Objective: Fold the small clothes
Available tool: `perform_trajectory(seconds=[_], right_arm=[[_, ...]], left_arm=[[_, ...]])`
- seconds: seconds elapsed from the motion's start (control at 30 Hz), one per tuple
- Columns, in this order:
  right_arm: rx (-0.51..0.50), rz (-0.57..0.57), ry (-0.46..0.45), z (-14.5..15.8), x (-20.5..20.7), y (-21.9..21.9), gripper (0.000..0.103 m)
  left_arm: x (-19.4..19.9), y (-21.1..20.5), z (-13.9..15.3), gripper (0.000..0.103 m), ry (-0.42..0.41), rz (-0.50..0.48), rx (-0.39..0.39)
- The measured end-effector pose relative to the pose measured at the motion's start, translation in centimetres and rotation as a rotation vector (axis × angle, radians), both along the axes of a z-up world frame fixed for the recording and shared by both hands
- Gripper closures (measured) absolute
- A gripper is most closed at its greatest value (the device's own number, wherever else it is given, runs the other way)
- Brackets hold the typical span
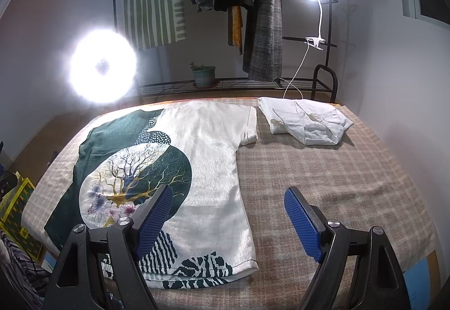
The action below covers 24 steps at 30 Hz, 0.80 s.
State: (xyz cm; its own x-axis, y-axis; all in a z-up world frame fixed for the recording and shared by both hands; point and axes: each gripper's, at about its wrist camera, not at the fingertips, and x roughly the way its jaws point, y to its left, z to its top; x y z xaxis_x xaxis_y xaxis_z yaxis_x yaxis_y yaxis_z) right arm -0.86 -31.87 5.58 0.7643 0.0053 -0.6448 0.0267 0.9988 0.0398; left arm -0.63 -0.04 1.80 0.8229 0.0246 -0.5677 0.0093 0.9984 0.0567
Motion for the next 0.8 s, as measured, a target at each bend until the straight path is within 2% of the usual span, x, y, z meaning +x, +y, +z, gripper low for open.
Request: perform_trajectory(seconds=[0.8], right_arm=[[0.003, -0.001, 0.008, 0.02, 0.07, 0.12, 0.019]], left_arm=[[-0.11, -0.08, -0.06, 0.002, -0.005, 0.0, -0.001]])
